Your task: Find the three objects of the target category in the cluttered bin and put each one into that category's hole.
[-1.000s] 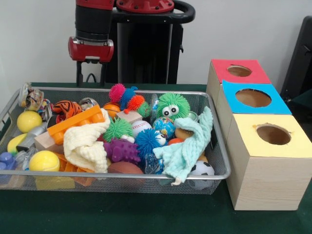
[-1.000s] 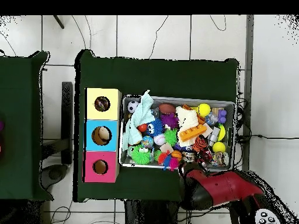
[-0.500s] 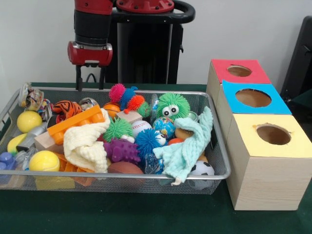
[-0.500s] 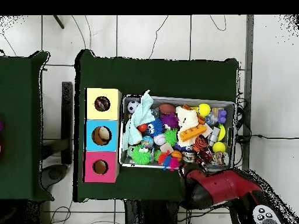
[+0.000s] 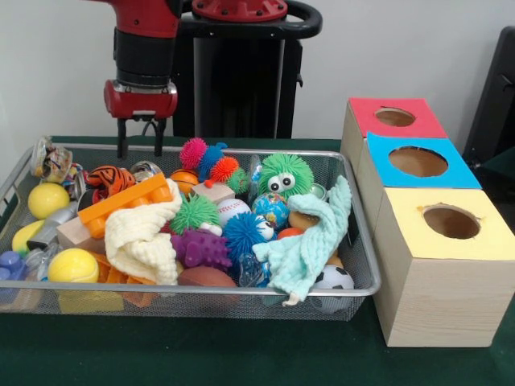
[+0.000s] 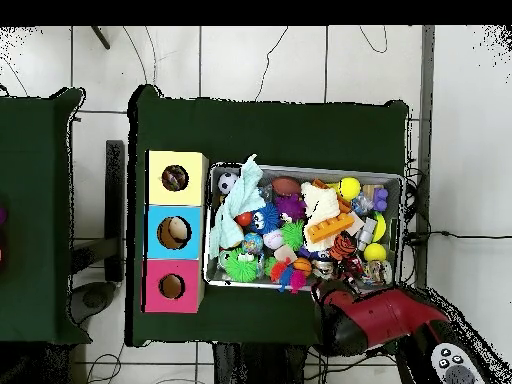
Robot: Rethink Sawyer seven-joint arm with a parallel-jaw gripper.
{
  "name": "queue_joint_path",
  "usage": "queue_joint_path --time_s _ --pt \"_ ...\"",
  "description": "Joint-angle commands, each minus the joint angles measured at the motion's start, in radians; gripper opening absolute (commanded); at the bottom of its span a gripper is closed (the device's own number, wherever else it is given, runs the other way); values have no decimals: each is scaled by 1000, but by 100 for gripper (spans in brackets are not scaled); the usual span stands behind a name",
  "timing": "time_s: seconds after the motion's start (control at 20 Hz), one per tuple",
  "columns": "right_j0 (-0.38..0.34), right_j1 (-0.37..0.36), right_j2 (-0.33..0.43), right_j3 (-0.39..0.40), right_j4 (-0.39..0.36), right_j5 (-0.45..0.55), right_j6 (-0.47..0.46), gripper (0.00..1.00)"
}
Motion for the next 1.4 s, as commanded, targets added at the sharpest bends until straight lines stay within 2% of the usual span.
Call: queue_joint_path --time_s 0.05,0.6,0.85,1.25,1.4 --pt "20 68 -51 -150 -119 -89 47 100" --pt "44 126 -106 -211 -162 -122 60 100" --pt "28 152 -96 -227 -156 -116 44 100" --pt "108 190 -210 -289 -179 -178 98 100" --pt "97 183 -192 -284 -163 -133 67 100"
